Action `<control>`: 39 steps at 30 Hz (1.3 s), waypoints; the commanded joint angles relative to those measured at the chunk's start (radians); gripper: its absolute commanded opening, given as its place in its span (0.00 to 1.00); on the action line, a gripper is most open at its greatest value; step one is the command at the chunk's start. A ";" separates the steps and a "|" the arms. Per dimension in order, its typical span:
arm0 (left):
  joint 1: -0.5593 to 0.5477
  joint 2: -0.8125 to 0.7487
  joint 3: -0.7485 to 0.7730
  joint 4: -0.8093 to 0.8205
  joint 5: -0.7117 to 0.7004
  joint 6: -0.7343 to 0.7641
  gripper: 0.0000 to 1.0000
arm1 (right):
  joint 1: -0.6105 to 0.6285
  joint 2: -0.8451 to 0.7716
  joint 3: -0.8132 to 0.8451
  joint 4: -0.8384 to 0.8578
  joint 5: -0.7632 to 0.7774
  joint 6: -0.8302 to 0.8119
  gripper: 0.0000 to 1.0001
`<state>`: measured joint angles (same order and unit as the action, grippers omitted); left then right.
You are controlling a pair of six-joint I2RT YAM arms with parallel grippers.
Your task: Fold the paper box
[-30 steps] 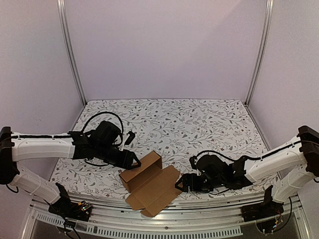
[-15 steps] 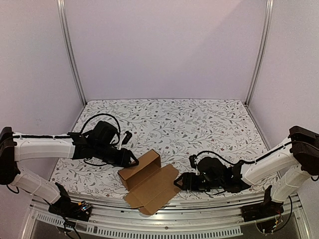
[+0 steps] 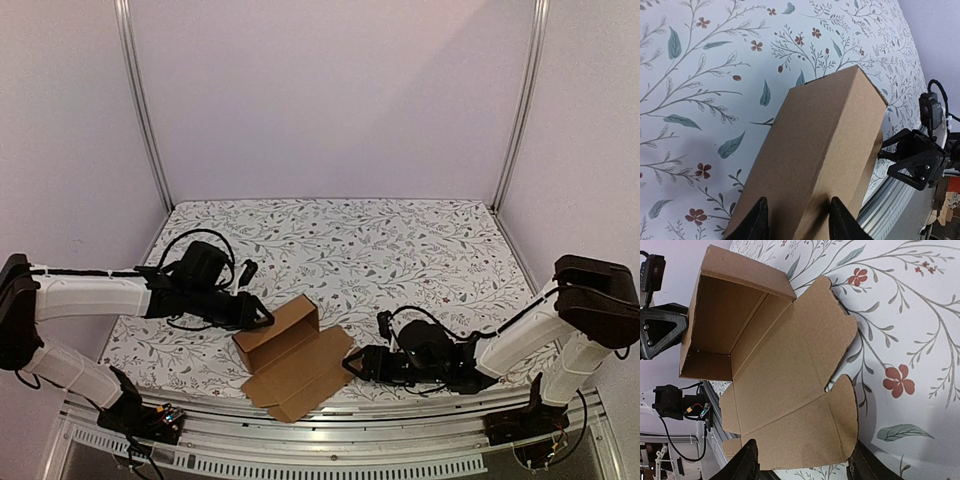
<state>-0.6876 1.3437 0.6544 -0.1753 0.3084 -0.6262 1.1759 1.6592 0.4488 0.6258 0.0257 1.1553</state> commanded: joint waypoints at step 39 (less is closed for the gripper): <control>0.060 -0.062 -0.136 0.036 0.151 -0.148 0.43 | -0.033 0.404 -0.126 0.733 -0.039 0.142 0.48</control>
<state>-0.6334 1.2945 0.5526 -0.0837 0.4450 -0.7536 1.1446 2.0312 0.3519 1.4223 -0.0101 1.3048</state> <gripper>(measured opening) 0.428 0.481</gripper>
